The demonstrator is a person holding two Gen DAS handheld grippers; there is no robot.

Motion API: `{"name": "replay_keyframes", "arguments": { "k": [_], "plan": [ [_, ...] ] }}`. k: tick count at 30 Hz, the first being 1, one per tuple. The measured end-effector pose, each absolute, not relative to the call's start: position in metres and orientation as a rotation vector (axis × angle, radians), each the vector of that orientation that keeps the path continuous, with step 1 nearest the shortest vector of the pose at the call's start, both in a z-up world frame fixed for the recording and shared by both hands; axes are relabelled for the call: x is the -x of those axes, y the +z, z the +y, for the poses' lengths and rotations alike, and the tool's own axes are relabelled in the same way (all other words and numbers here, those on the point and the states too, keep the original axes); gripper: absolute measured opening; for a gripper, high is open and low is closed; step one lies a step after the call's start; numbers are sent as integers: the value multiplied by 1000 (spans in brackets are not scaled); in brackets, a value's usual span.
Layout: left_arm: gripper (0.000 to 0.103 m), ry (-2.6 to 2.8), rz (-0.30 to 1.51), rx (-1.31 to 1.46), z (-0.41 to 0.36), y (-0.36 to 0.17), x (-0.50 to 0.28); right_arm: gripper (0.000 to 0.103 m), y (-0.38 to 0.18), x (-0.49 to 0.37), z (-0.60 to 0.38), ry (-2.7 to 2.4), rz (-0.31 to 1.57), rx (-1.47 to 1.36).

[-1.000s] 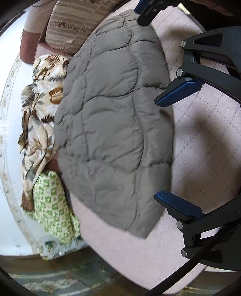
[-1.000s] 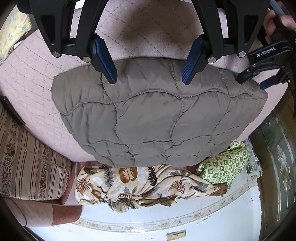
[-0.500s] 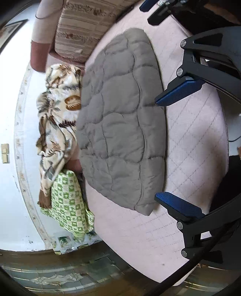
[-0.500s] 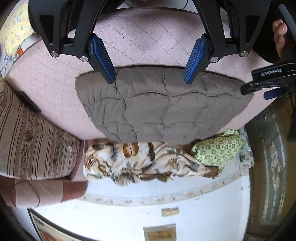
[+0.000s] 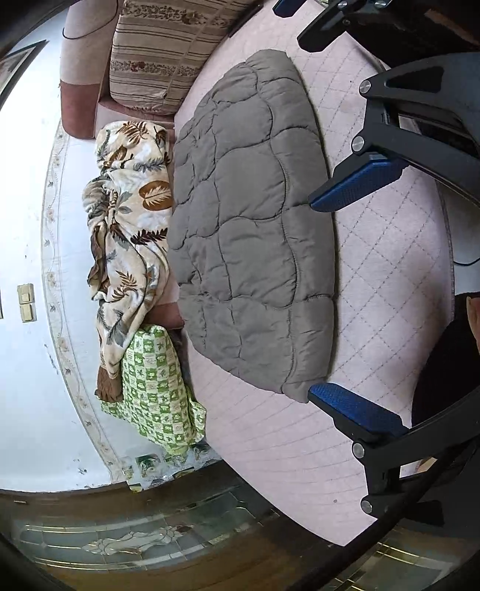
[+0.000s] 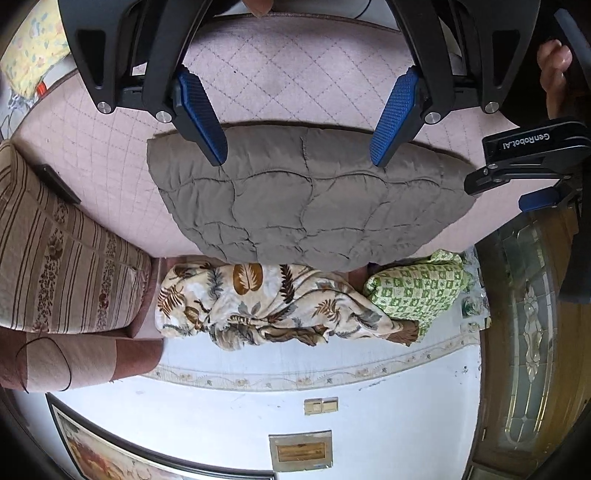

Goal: Fold large clothes

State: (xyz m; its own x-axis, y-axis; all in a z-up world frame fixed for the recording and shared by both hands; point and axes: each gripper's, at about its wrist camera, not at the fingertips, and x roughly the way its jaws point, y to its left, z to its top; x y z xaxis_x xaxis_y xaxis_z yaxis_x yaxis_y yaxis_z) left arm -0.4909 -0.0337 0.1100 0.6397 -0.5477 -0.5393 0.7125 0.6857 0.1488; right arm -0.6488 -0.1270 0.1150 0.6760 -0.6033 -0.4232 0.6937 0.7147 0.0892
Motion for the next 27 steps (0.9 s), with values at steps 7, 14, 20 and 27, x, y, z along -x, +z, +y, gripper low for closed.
{"name": "replay_keyframes", "arguments": {
  "k": [7, 14, 20, 27],
  "plan": [
    [93, -724, 502, -390, -38, 102, 488, 83, 108, 648, -126, -741, 406, -256],
    [93, -716, 506, -395, -39, 99, 489, 83, 106, 647, -127, -740, 413, -252],
    [93, -717, 514, -405, -41, 96, 488, 83, 105, 646, -126, -738, 417, -255],
    [93, -711, 522, -413, -42, 92, 486, 83, 103, 648, -127, -736, 423, -260]
  ]
}}
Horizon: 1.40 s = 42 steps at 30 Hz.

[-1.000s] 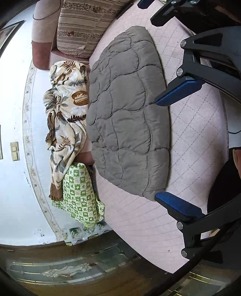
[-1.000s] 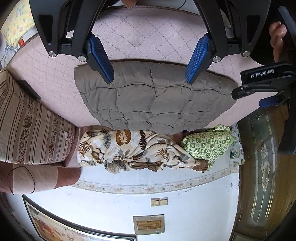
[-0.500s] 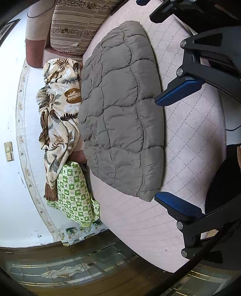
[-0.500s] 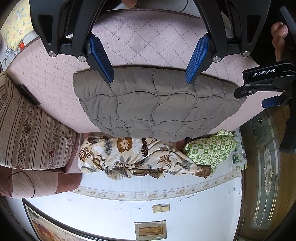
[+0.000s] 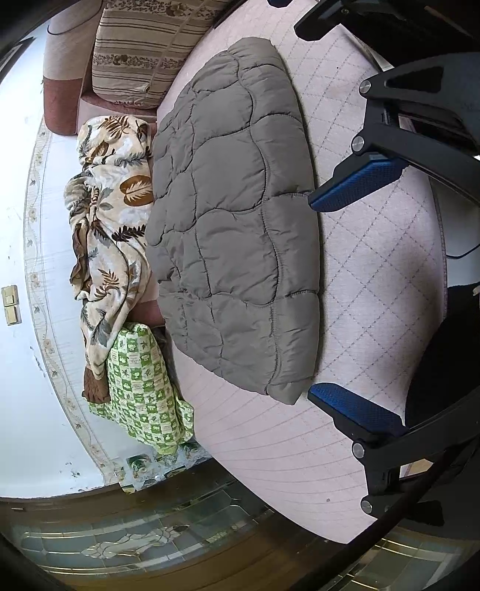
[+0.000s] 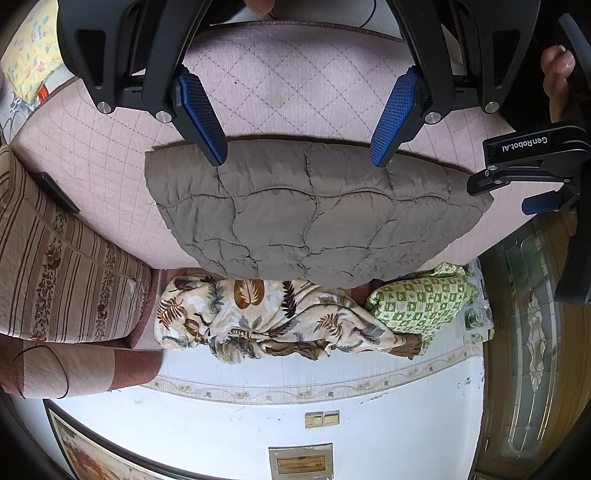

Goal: Fold large clothes

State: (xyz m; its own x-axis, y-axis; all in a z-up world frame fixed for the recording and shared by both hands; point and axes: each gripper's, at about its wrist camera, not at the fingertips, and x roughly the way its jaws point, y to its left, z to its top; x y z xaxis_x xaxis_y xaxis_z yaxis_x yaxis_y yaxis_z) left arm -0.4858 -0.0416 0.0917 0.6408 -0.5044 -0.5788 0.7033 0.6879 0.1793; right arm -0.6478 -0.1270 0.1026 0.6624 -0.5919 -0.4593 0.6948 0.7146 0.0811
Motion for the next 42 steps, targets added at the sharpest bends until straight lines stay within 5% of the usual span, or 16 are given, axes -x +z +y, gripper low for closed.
{"name": "replay_keyframes", "arguments": {
  "k": [42],
  "plan": [
    [93, -715, 533, -426, -40, 81, 480, 84, 100, 650, -130, -732, 429, -258]
  ]
}}
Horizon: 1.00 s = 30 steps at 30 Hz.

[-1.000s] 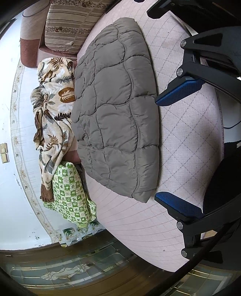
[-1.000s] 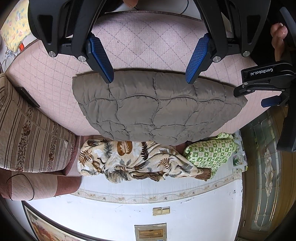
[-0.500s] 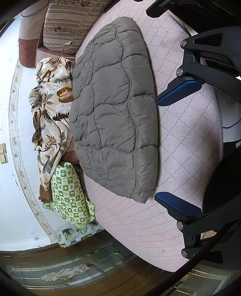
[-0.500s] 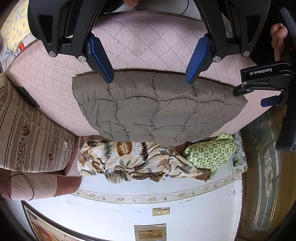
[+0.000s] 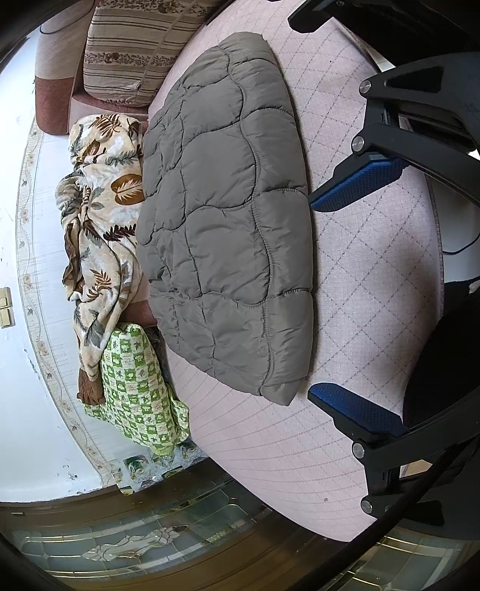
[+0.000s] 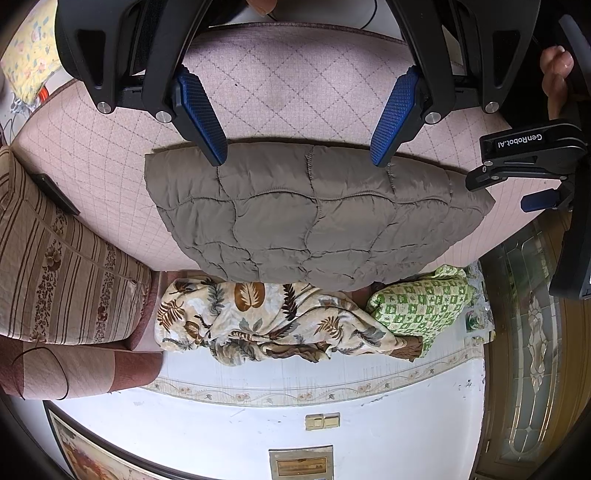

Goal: Fold large clothes

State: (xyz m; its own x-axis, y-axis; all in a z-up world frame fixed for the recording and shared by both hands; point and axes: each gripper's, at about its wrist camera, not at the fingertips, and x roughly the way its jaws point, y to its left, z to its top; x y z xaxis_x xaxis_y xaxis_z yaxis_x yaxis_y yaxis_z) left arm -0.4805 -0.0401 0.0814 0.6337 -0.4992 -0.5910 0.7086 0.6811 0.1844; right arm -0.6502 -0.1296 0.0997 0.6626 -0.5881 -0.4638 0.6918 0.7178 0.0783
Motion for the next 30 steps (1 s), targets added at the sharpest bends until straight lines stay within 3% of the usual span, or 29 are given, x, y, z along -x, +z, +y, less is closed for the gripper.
{"name": "replay_keyframes", "arguments": {
  "k": [30],
  "plan": [
    [93, -704, 536, -435, -42, 83, 480, 84, 95, 652, -131, -731, 436, -262]
  ]
}}
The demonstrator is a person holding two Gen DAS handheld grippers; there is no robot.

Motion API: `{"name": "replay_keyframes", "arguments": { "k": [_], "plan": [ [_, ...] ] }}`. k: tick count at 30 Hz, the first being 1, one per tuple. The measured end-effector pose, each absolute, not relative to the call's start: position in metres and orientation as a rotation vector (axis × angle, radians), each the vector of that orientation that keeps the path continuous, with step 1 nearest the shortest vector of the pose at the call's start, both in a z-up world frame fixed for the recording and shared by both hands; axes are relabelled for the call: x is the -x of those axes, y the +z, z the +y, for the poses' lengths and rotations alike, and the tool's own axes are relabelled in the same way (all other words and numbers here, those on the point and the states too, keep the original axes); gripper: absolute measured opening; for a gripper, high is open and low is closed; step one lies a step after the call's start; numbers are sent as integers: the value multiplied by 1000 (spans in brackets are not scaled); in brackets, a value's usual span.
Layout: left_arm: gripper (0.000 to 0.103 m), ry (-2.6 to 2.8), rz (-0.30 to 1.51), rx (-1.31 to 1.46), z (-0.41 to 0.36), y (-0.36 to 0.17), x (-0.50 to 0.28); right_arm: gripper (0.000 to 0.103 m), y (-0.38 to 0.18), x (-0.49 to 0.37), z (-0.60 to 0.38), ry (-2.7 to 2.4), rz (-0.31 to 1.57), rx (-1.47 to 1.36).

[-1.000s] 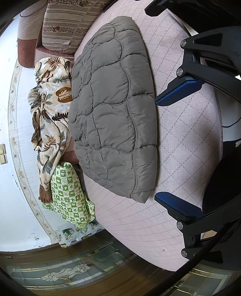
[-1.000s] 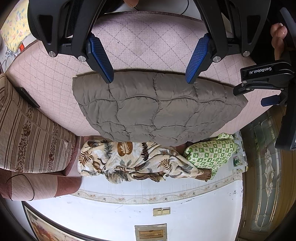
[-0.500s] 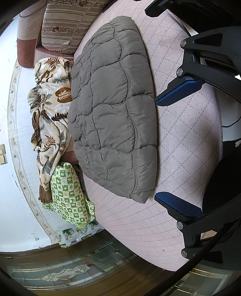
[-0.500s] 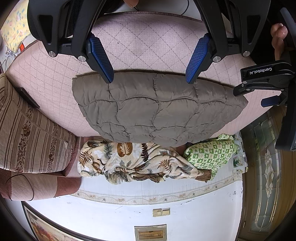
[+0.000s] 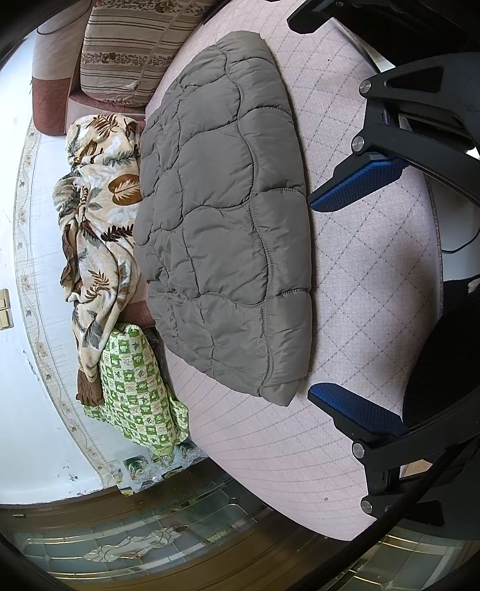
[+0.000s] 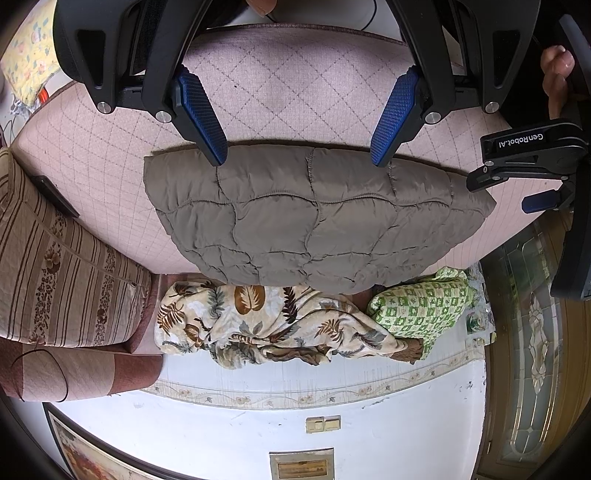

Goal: Fold large clothes

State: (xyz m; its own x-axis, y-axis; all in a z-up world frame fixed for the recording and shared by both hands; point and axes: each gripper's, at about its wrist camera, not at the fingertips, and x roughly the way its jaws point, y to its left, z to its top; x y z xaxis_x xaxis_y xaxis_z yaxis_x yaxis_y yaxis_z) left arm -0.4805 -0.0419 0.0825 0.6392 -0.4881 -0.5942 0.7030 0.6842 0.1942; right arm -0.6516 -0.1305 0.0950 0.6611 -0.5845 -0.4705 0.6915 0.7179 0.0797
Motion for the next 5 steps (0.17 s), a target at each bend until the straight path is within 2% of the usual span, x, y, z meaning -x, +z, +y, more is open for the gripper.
{"name": "replay_keyframes", "arguments": {
  "k": [5],
  "plan": [
    [93, -677, 567, -453, -37, 73, 470, 84, 96, 651, -132, -732, 435, -264]
  ]
}}
